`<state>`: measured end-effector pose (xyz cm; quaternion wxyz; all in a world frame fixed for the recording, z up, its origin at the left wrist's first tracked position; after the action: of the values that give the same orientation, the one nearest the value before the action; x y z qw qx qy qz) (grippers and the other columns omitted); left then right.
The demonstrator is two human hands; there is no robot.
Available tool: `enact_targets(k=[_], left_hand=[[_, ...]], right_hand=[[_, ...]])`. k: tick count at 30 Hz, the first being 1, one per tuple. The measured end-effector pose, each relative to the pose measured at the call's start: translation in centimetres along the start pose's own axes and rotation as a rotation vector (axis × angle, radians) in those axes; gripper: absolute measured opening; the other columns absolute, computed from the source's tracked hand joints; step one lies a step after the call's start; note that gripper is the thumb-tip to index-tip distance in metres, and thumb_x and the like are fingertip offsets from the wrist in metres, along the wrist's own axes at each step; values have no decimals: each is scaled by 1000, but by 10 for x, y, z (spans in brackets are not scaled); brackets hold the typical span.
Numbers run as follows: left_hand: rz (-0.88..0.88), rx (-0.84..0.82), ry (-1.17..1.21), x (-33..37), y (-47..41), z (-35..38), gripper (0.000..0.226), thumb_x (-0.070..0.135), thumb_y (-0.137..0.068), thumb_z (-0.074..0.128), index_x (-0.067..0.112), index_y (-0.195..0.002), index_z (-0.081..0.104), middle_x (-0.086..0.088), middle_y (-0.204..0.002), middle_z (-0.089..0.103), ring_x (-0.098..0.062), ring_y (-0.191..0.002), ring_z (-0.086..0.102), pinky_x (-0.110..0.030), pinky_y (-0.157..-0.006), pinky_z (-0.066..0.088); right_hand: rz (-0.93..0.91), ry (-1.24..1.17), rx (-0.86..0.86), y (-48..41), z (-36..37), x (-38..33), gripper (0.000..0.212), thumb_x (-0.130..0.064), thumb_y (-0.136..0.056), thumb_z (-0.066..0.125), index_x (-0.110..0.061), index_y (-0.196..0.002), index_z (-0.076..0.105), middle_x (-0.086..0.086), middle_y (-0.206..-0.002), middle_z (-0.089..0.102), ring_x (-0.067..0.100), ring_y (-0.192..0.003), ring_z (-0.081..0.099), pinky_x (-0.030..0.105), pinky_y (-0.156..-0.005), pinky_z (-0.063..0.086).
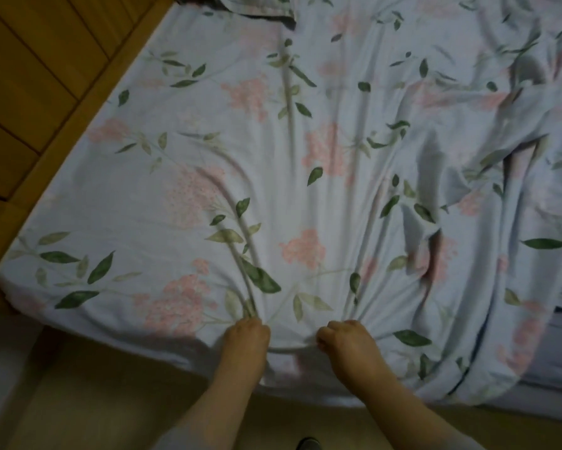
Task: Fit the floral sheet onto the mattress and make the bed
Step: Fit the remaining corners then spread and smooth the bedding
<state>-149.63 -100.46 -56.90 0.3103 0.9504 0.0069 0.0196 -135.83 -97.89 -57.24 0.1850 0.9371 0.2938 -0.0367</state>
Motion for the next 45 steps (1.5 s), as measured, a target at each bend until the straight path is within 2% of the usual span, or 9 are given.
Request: enact_targets(k=[7,14,20,24,26,28,34,40,45], left_hand=[[-22,62,243,-11,17,10,13,22,-92,51,14,-100,57,-5,-113,53,-22,-107,50,-34,-88,45],[-104,216,320,-51,35,0,26,28,-88,59,19,-111,54,0,-114,48,-19,-107,51,-28,-86,42],[-131,337,52,-122,36,-6,64,2,-25,88,10,-86,70,-11,-87,67,-29,-70,64,-33,-54,54],[-73,249,-39,-157,21,-1,39,7,-37,87,14,-67,64,-6,-69,58,-25,-60,60,-31,-52,50],[-46,144,-82,-165,14,0,13,10,-74,69,13,-85,64,-6,-89,59,-25,-84,61,-33,-71,48],[-40,74,-122,-174,6,9,20,10,-90,46,13,-104,61,-7,-109,56,-25,-103,55,-32,-84,43],[-91,-113,-41,-194,16,31,24,7,-91,46,10,-107,63,-11,-113,59,-28,-106,58,-34,-88,47],[-218,323,523,-259,38,-20,18,33,-87,61,16,-85,55,-4,-97,51,-22,-87,56,-34,-75,48],[-593,454,742,-365,62,-16,45,26,-88,62,3,-123,47,-17,-128,41,-35,-105,53,-41,-81,48]], right_hand=[[82,48,68,4,-8,1,46,-11,-18,84,-24,-44,48,-2,-42,45,15,-33,45,20,-40,38],[34,3,141,2,-26,-26,41,-37,-38,80,-26,-71,59,-6,-66,54,16,-56,54,27,-46,44],[-23,-57,141,-38,-25,-109,43,-36,-48,73,-25,-88,62,-3,-83,58,20,-70,58,29,-55,47],[13,-19,132,-67,-16,-153,45,-32,-40,80,-22,-83,67,0,-81,61,21,-70,59,29,-61,50],[42,-8,131,-80,-14,-162,40,-23,-35,83,-20,-70,65,3,-75,61,24,-67,59,31,-63,51],[45,19,126,-89,-14,-167,34,-17,-32,82,-22,-59,62,1,-64,58,23,-59,57,31,-63,47],[-90,-116,-67,-87,6,-181,25,-16,-39,72,-21,-58,55,-2,-64,53,20,-56,55,22,-53,28],[-41,-188,-26,-103,-25,-191,20,-26,-92,46,-14,-94,63,4,-95,59,23,-88,56,33,-71,43],[-51,-279,37,-137,-45,-237,23,-28,-93,46,-19,-107,62,0,-104,61,21,-95,57,31,-76,45]])
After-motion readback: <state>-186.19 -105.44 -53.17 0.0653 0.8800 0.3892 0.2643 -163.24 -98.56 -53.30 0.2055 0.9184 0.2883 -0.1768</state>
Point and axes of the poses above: each hand's wrist, its own y-axis away from the middle knuckle, its own z-axis out of the palm, x = y × z, the point moved 10 cm from there along -y, towards the middle knuckle
